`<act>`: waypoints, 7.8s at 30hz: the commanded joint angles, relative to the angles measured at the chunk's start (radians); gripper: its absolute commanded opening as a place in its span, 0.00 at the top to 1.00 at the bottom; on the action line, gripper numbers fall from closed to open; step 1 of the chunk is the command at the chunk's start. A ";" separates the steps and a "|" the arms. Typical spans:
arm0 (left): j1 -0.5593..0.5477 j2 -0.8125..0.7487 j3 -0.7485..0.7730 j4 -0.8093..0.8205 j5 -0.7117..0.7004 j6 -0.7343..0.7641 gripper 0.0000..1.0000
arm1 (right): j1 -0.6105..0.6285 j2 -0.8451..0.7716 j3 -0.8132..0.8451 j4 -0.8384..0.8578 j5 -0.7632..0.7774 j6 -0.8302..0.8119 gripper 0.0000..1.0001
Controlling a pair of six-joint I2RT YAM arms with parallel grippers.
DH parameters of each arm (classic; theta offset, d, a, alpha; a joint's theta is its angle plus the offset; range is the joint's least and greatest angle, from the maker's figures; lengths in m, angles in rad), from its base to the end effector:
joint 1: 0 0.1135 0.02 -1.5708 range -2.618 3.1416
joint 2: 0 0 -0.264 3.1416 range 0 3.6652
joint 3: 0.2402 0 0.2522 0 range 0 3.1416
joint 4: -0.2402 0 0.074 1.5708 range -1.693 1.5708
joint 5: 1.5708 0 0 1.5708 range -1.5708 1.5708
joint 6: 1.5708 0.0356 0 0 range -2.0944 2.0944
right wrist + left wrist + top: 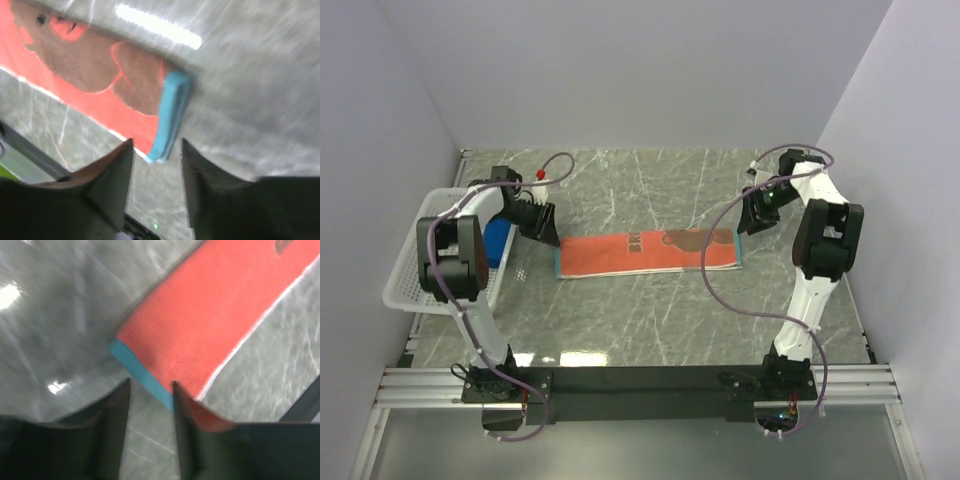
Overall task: Roll the towels
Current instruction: Fold the towel
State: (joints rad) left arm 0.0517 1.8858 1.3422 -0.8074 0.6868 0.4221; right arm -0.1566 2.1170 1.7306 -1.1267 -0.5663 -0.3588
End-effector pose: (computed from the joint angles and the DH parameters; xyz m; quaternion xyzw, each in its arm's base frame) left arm 0.3653 -0.0037 0.1901 0.2086 0.9131 -0.3011 0.1789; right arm 0.4106 -0.0455 0.1985 -0.1049 0.9541 0.2630 0.0980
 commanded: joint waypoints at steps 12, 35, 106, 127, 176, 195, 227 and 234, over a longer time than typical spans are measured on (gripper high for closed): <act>-0.006 -0.146 -0.017 0.139 -0.147 -0.053 0.50 | 0.055 -0.110 0.004 0.045 0.094 0.021 0.55; -0.213 -0.405 -0.272 0.244 -0.147 -0.155 0.57 | 0.074 -0.084 -0.051 0.094 0.368 -0.016 0.64; -0.138 -0.774 -0.288 0.507 -0.356 -0.433 0.01 | 0.114 -0.091 -0.263 0.260 0.411 0.244 0.55; -0.138 -0.752 -0.267 0.479 -0.392 -0.399 0.01 | 0.023 -0.121 -0.301 0.279 0.600 0.118 1.00; -0.136 -0.617 -0.212 0.370 -0.363 -0.571 0.01 | 0.377 -0.016 -0.051 0.127 0.032 0.241 1.00; -0.200 -0.625 -0.273 0.358 -0.282 -0.502 0.01 | 0.382 -0.044 0.003 0.065 -0.076 0.182 0.57; -0.360 0.124 0.052 0.354 -0.241 -0.496 0.99 | 0.445 -0.188 -0.480 0.249 -0.250 0.115 0.62; -0.342 0.118 0.275 0.218 -0.193 -0.330 0.82 | 0.457 -0.311 -0.346 0.133 -0.379 0.038 0.49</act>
State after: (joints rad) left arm -0.2844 2.0987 1.5944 -0.5098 0.4690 -0.0124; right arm 0.3698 1.8992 1.2800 -0.9512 -0.8505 -0.2703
